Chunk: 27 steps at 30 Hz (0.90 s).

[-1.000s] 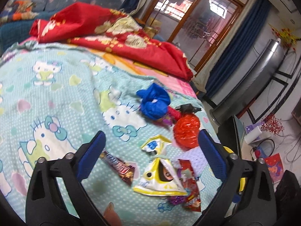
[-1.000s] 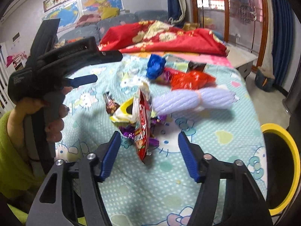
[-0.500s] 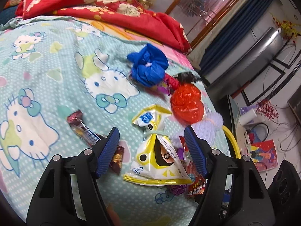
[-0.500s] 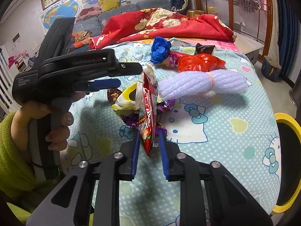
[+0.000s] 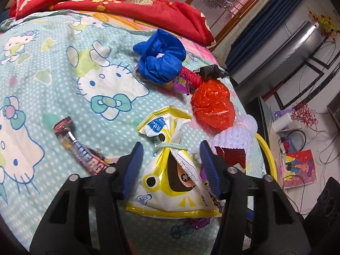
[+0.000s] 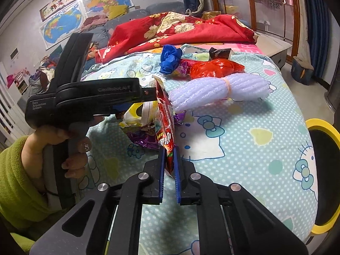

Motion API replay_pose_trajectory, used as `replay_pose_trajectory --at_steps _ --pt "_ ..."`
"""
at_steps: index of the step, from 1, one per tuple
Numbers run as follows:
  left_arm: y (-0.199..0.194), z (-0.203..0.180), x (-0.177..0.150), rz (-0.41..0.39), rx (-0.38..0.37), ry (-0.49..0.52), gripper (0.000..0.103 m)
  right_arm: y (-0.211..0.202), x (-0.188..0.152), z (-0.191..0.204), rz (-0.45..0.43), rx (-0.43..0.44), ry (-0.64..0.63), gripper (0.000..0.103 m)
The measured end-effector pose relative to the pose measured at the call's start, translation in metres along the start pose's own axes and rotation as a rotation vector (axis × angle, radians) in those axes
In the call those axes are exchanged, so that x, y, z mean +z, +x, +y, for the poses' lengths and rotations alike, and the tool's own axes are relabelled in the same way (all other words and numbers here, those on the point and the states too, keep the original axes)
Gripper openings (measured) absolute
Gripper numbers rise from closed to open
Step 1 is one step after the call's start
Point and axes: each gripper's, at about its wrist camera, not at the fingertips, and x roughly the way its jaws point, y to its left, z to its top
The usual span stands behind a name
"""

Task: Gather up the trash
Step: 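Grasp the red candy wrapper with the right tool while the left tool grasps the yellow snack bag, then lift both held wrappers and carry them over the trash bin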

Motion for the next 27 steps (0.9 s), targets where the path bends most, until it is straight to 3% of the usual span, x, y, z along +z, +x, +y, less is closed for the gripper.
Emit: replay_pose_trajectory --at_steps 2,8,15,27 --pt "0.002 0.000 0.000 0.003 0.014 0.001 0.036 -0.001 0.000 0.000 -0.003 0.001 -0.002 0.008" --pt "0.000 -0.001 -0.002 -0.014 0.002 -0.002 0.027 -0.003 0.001 0.002 -0.012 0.002 -0.008 0.007" --pt "-0.026 -0.002 0.002 -0.096 -0.048 -0.001 0.026 -0.010 0.002 0.008 -0.037 0.003 -0.029 0.006" --pt "-0.058 -0.018 0.008 -0.178 -0.067 0.028 0.026 -0.025 0.006 0.020 -0.094 0.021 -0.066 0.004"
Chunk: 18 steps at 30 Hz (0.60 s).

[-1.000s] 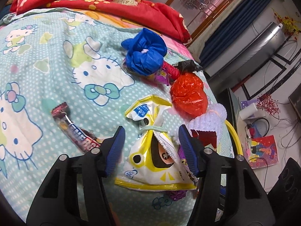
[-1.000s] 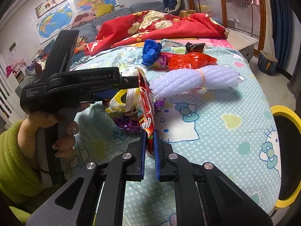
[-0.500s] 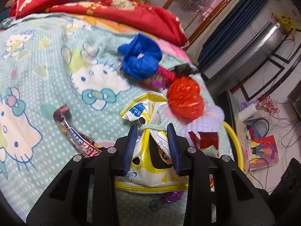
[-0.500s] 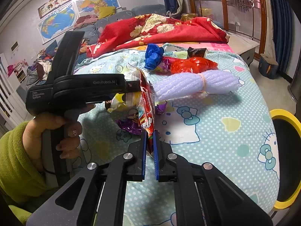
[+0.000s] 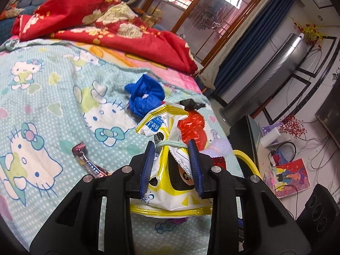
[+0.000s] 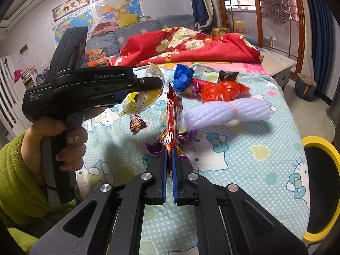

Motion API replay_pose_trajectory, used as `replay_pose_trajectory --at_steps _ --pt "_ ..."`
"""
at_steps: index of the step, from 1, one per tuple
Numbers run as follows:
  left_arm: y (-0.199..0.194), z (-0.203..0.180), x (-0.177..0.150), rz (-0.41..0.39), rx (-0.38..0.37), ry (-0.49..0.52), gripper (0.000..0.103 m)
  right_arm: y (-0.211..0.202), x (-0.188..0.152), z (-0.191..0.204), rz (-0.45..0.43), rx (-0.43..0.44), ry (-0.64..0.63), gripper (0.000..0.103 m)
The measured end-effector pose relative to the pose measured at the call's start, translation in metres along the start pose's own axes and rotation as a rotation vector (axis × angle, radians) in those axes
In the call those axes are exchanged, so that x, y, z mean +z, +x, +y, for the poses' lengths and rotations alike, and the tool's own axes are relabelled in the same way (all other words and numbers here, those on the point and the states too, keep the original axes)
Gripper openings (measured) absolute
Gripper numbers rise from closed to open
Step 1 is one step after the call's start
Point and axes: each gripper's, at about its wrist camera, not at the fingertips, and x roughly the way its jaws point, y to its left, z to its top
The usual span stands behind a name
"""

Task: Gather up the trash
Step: 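Lift both held wrappers and carry them over the trash bin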

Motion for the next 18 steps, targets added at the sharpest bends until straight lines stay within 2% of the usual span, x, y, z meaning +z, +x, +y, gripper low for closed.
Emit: replay_pose_trajectory --at_steps 18 --pt "-0.020 -0.044 -0.002 -0.039 -0.057 0.093 0.026 -0.026 0.011 -0.023 -0.079 -0.060 0.061 0.004"
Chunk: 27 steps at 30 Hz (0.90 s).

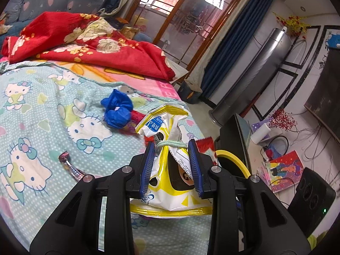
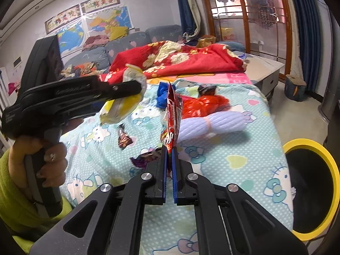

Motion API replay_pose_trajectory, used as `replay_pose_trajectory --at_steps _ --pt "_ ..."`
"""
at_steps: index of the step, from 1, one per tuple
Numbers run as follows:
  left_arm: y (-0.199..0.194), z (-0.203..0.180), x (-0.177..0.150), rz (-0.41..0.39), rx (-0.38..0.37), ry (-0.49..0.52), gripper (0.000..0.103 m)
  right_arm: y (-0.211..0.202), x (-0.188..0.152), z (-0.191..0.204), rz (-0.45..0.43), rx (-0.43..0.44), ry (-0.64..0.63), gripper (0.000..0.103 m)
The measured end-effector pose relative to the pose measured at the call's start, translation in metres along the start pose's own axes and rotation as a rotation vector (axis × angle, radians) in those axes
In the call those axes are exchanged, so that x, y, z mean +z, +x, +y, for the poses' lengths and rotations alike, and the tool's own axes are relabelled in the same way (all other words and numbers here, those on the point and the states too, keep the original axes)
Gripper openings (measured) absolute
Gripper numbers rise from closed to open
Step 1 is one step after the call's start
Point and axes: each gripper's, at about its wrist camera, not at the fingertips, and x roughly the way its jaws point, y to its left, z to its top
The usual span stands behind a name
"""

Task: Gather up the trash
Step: 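Lift both held wrappers and carry them over the trash bin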

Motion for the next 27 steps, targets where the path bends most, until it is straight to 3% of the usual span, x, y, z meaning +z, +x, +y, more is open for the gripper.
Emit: replay_pose_trajectory --at_steps 27 --pt "0.020 -0.065 -0.018 0.053 -0.073 0.150 0.026 -0.034 0.006 -0.075 -0.099 -0.134 0.168 0.004"
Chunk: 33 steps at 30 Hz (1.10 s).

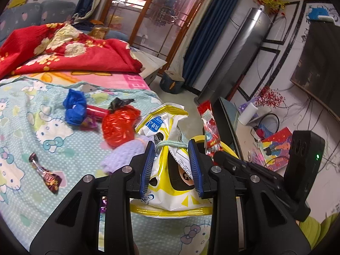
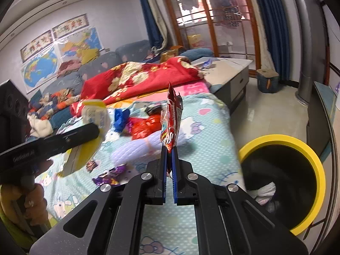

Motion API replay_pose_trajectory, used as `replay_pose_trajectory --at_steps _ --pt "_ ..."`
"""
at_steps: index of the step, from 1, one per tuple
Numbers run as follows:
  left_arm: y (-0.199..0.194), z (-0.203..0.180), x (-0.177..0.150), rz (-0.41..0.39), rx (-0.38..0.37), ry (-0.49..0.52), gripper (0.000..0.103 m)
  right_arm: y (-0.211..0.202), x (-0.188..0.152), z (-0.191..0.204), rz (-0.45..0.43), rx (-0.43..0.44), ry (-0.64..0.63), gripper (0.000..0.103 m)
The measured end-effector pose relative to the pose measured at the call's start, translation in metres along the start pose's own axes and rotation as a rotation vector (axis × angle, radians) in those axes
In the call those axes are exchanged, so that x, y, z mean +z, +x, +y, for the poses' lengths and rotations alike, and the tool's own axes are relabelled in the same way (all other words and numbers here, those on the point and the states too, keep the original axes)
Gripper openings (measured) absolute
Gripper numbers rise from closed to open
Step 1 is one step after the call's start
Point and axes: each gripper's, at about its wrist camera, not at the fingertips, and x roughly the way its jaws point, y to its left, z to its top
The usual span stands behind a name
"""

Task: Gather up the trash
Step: 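Lift both held wrappers and carry them over the trash bin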

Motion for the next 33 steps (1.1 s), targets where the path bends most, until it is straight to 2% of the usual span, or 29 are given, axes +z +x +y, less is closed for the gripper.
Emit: replay_pose_trajectory --at_steps 17,33 --pt "0.033 -0.048 -0.007 0.053 -0.055 0.105 0.026 -0.017 -0.001 -0.082 -0.052 -0.133 0.163 0.004" --pt "0.069 -0.103 -0.018 0.117 -0.138 0.223 0.026 -0.031 -0.013 -0.146 -0.036 -0.263 0.311 0.004"
